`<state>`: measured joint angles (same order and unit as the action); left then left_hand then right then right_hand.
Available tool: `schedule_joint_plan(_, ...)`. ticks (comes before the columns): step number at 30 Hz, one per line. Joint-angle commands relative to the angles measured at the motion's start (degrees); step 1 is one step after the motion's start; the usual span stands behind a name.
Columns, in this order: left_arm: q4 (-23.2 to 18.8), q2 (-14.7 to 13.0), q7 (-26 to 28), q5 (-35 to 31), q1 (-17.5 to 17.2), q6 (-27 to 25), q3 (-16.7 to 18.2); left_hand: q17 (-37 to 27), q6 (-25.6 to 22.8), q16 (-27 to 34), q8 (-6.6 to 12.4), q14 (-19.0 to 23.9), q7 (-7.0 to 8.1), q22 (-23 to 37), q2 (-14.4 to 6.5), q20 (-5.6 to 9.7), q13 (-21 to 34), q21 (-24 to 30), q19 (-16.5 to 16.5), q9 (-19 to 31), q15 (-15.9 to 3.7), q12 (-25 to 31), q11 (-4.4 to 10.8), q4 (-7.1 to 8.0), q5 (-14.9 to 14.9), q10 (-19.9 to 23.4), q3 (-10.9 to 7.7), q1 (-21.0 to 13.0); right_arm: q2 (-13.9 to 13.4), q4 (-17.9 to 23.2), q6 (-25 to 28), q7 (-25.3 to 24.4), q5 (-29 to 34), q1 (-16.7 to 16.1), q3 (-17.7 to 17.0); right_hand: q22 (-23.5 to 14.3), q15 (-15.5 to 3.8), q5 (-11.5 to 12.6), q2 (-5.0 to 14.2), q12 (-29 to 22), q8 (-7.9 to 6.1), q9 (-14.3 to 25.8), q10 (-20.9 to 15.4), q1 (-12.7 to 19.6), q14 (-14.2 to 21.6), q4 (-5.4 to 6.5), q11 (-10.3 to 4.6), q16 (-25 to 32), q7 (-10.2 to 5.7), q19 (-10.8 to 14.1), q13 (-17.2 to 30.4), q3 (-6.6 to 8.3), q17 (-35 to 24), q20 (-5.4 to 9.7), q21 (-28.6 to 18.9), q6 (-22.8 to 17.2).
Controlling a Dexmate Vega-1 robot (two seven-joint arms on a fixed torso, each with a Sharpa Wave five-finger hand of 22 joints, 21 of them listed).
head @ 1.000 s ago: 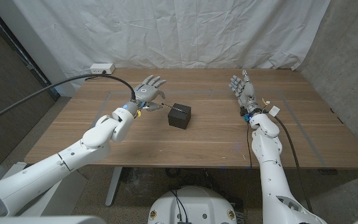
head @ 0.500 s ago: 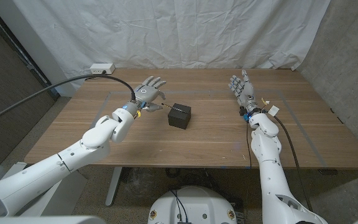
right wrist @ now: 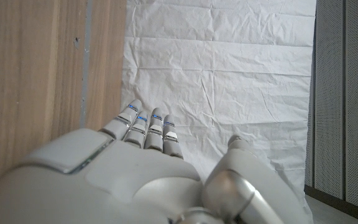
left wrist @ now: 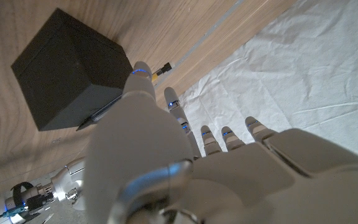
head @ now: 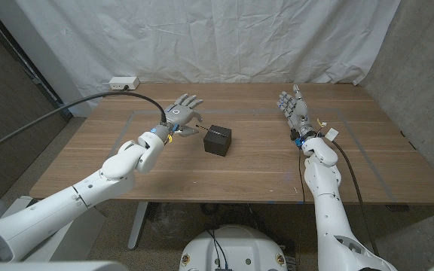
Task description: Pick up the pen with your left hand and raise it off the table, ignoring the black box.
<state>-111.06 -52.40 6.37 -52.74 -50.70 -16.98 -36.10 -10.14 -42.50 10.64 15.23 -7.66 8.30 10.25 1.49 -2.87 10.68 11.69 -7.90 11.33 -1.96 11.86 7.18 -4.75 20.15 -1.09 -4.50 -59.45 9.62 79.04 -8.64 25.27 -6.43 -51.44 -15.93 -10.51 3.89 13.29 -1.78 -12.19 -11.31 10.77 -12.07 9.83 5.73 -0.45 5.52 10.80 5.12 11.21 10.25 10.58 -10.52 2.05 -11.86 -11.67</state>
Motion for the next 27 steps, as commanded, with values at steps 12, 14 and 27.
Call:
schedule_joint_plan(12, 1.80, 1.67, 1.29, 0.36, 1.08, 0.56, -1.24, -0.14, -1.04, 0.09, 0.00, -0.04, 0.17, 0.22, -0.35, 0.04, 0.08, -0.03, 0.13, 0.33, -3.82, 0.01, 0.52, -0.14, 0.37, 0.25, 0.53, -0.84, -0.35, -0.50, 0.50, 0.15, 0.16, 0.29, -0.29, -0.30, 0.01, 0.21, 0.36, -0.11, -0.16, 0.14, -0.44, 0.20, 0.56, 0.01, 0.08, 0.12, -0.03, 0.62, 0.31, -0.09, -0.28, 0.21, -0.08, -0.38)
schedule_joint_plan(14, 2.04, 1.84, 0.96, 0.33, 1.33, 0.56, -1.50, -0.14, -1.27, 0.08, 0.05, -0.02, 0.27, 0.22, -0.37, 0.16, 0.09, -0.02, 0.16, 0.34, -3.87, 0.01, 0.66, -0.14, 0.39, 0.27, 0.59, -0.89, -0.40, -0.47, 0.64, 0.13, 0.24, 0.31, -0.30, -0.30, -0.01, 0.21, 0.36, -0.10, -0.16, 0.14, -0.41, 0.20, 0.55, 0.00, 0.05, 0.12, 0.01, 0.62, 0.31, -0.09, -0.28, 0.20, -0.08, -0.38)
schedule_joint_plan(27, 3.13, 2.36, 1.62, 0.44, 1.92, 0.97, -2.32, -0.19, -2.32, 0.12, 0.17, 0.19, 0.27, 0.23, -0.60, 0.17, 0.09, -0.03, 0.18, 0.35, -4.04, 0.09, 0.65, -0.09, 0.48, 0.64, 0.94, -1.09, -0.50, -0.58, 0.76, 0.24, 0.31, 0.31, -0.55, -0.30, 0.00, 0.20, 0.39, -0.06, -0.15, 0.14, -0.38, 0.17, 0.65, -0.04, -0.01, 0.14, 0.02, 0.63, 0.31, -0.17, -0.29, 0.17, -0.07, -0.41)
